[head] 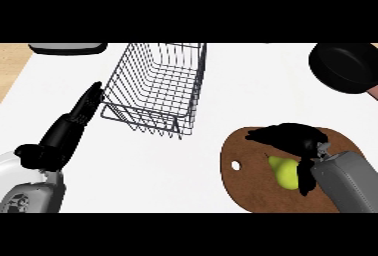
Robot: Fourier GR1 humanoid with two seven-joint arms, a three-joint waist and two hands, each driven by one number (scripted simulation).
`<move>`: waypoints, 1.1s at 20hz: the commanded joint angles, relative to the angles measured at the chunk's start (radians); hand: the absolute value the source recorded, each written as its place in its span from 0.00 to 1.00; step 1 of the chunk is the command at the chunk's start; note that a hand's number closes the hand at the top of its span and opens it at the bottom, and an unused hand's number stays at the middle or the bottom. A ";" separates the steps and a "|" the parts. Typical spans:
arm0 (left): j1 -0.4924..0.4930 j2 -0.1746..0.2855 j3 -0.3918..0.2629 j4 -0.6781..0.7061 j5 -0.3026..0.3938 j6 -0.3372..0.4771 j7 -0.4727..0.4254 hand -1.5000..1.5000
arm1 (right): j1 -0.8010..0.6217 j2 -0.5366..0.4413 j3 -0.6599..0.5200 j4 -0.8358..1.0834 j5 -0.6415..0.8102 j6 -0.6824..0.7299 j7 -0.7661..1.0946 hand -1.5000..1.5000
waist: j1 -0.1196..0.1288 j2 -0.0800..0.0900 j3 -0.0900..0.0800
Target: Pick the pear from the cutting board and place it in the basket
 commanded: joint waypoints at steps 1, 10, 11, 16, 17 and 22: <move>-0.035 -0.002 0.029 0.050 0.004 -0.031 -0.026 0.50 | 0.037 0.024 0.010 -0.004 0.058 0.005 -0.003 0.00 | -0.003 0.000 0.000; 0.026 -0.030 -0.001 -0.103 -0.013 -0.024 0.069 0.50 | 0.041 0.037 0.049 0.040 0.093 0.046 -0.048 0.00 | 0.005 -0.001 0.000; -0.032 -0.030 0.021 -0.021 -0.016 -0.023 0.046 0.50 | 0.047 0.013 0.049 0.057 0.112 0.021 -0.080 0.00 | 0.000 0.000 0.000; -0.028 -0.009 0.041 -0.012 0.009 -0.061 0.014 0.50 | -0.022 -0.017 0.091 0.163 0.127 0.001 -0.162 1.00 | 0.008 0.002 0.000; -0.024 -0.049 0.012 0.019 -0.051 -0.003 0.000 0.50 | 0.042 -0.022 0.102 0.064 0.120 0.012 -0.141 1.00 | -0.003 0.000 0.000; -0.017 -0.056 0.003 -0.008 -0.050 -0.008 0.018 0.50 | 0.073 -0.003 0.195 0.073 0.189 -0.125 -0.186 1.00 | 0.001 0.001 0.000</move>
